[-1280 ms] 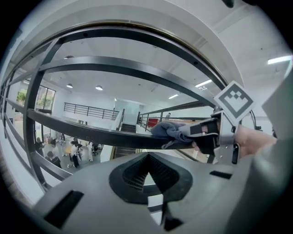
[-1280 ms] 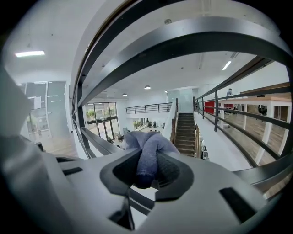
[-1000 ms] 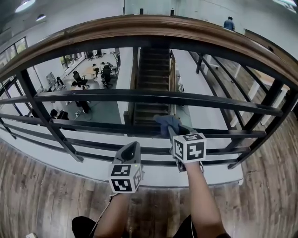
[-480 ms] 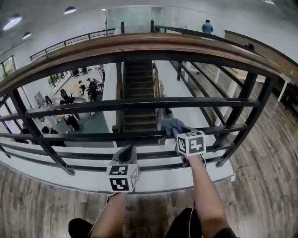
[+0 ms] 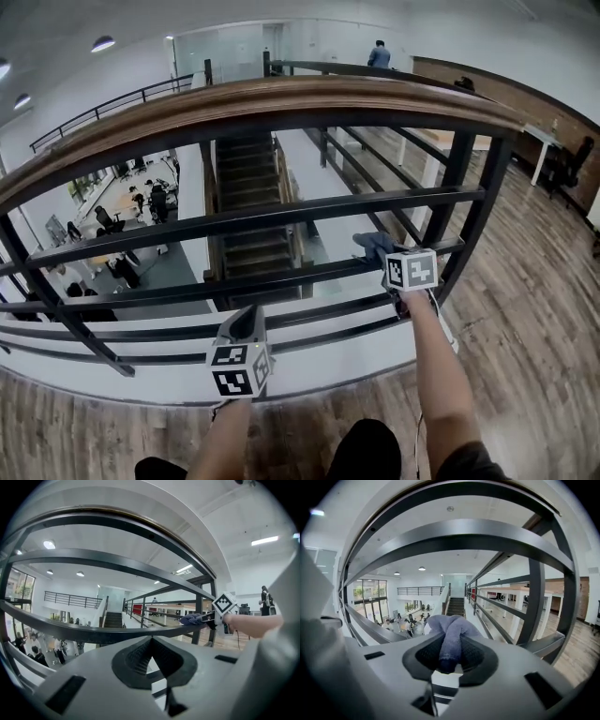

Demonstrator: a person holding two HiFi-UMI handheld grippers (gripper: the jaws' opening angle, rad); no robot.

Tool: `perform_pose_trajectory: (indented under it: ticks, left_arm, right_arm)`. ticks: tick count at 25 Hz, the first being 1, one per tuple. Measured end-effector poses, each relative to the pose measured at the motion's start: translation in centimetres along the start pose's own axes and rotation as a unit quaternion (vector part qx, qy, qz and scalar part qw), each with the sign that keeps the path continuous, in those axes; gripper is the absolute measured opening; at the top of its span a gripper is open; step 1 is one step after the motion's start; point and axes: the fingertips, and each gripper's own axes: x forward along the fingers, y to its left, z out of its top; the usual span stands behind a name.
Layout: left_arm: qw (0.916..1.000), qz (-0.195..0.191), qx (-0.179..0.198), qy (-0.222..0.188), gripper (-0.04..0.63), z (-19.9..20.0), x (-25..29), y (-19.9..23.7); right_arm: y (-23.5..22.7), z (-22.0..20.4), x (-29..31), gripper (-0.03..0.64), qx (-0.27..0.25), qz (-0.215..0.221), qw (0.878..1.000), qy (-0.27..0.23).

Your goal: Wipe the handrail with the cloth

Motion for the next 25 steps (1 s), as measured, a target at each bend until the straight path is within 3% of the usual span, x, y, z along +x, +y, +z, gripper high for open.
perform_pose_trajectory:
  ticks: [7, 18, 21, 25]
  left_arm:
    - [0.9997, -0.022, -0.001, 0.009, 0.002, -1.6, 1.1, -2.9]
    - [0.9992, -0.026, 0.027, 0.016, 0.002, -3.8, 1.2, -4.2]
    - [0.9988, -0.030, 0.030, 0.024, 0.002, -4.6, 1.0, -4.9]
    - [0.9989, -0.033, 0.031, 0.017, 0.002, -5.1, 0.4, -5.4]
  right_arm:
    - [-9.6, -1.2, -1.0, 0.080, 0.027, -0.043, 0.999, 0.000]
    - [-18.0, -2.4, -2.3, 0.080, 0.027, -0.117, 0.993, 0.000]
    - [-20.2, -2.8, -3.1, 0.080, 0.047, -0.127, 0.991, -0.009]
    - [-21.7, -3.0, -3.4, 0.080, 0.036, -0.141, 0.989, 0.003]
